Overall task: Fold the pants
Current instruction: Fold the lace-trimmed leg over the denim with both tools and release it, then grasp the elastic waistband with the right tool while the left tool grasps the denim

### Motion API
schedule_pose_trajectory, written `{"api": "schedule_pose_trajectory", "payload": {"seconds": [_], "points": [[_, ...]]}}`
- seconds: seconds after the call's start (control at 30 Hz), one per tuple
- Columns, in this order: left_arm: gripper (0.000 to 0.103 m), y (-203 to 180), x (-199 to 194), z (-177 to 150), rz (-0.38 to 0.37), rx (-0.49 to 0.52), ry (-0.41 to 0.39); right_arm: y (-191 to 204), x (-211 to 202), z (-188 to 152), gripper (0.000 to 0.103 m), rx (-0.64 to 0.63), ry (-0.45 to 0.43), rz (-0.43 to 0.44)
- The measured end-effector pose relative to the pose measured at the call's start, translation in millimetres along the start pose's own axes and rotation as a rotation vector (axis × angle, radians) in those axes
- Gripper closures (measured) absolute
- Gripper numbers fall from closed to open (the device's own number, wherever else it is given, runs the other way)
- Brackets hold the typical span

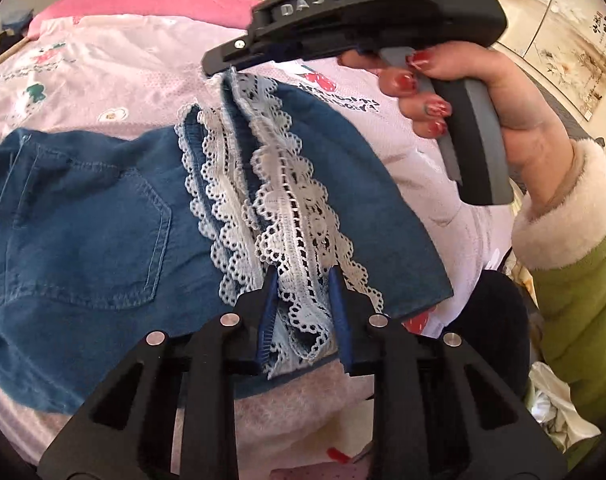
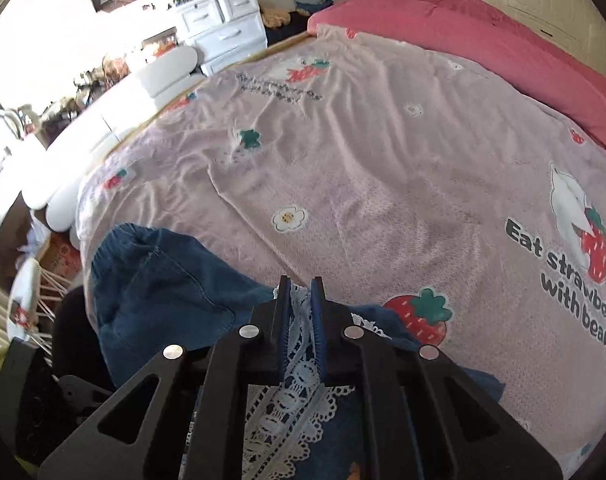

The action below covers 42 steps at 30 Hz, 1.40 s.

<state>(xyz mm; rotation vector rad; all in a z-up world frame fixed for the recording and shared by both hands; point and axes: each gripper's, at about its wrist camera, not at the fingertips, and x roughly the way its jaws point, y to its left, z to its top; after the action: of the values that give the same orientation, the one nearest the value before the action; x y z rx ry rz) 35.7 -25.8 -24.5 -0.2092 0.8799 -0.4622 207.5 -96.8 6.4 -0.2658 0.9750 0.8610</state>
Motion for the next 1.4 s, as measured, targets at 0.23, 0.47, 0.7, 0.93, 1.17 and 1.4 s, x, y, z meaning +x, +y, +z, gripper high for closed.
{"api": "schedule_pose_trajectory", "payload": {"seconds": [0.23, 0.47, 0.7, 0.93, 1.17, 1.4], "points": [[0.084, 3, -2, -5, 0.025, -0.001, 0.017, -20, 11, -8, 0.049, 0.092, 0.019, 0.049], [0.072, 2, -24, 0, 0.085, 0.020, -0.040, -62, -63, -37, 0.042, 0.161, -0.097, -0.063], [0.067, -23, -23, 8, 0.049, 0.105, -0.067, -30, -26, -58, 0.049, 0.115, -0.014, 0.045], [0.067, -17, 10, -7, 0.091, 0.115, 0.034, -15, 33, -50, 0.048, 0.072, 0.106, 0.037], [0.059, -1, -4, -4, 0.042, 0.069, 0.019, -20, 22, -41, 0.048, 0.101, 0.131, 0.041], [0.035, 50, -81, -8, 0.227, -0.020, -0.123, 2, -21, -7, 0.033, 0.047, -0.006, 0.051]]}}
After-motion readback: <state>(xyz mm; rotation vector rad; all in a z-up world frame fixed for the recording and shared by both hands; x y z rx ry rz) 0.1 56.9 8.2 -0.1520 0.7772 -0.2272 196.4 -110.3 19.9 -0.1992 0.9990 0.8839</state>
